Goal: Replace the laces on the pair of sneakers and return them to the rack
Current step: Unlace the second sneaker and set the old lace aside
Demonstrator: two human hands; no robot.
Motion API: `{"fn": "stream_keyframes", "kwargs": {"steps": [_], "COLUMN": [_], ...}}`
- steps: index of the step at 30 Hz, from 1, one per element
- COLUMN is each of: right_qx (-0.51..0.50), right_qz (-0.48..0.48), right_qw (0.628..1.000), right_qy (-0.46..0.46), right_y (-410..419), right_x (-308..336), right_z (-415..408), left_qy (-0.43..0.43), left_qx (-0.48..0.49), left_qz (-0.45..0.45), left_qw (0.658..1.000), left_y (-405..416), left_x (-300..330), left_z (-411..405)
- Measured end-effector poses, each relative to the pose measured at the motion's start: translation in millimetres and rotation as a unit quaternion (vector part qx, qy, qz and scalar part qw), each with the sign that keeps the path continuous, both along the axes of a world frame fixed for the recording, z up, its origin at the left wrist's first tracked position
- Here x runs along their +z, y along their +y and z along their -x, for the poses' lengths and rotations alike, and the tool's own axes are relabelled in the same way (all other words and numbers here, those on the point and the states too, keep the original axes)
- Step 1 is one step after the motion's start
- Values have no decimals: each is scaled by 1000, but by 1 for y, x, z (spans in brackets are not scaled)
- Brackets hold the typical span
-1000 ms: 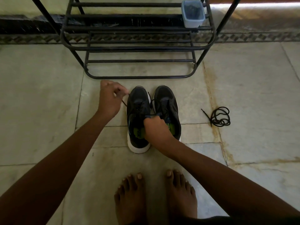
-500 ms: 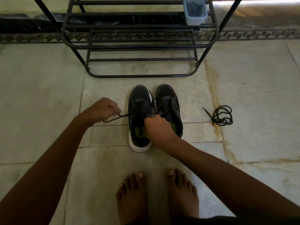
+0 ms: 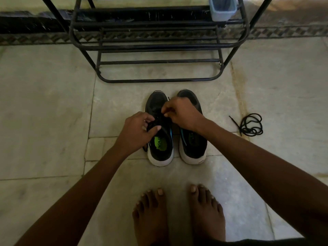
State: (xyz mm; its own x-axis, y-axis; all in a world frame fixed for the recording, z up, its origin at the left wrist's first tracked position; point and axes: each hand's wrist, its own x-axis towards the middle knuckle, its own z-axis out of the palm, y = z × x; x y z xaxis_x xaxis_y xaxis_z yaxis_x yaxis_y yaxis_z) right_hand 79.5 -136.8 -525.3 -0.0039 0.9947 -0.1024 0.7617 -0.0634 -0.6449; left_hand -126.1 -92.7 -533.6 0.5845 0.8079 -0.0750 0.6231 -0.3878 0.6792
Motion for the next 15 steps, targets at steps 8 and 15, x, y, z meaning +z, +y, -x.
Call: {"fn": "stream_keyframes", "kwargs": {"steps": [8,15], "right_qx": [41,65], "right_qz": [-53,-8], "right_qw": [996,997], "right_qy": [54,37], "right_y": [3,8], "right_x": [-17,-22], "right_z": [3,1], "left_qy": [-44,-44], "left_qx": [13,-15], "left_qz": [0,7], "left_qw": [999,999], "left_y": [-2,0], "left_x": [-9,-17], "left_z": [6,7]}}
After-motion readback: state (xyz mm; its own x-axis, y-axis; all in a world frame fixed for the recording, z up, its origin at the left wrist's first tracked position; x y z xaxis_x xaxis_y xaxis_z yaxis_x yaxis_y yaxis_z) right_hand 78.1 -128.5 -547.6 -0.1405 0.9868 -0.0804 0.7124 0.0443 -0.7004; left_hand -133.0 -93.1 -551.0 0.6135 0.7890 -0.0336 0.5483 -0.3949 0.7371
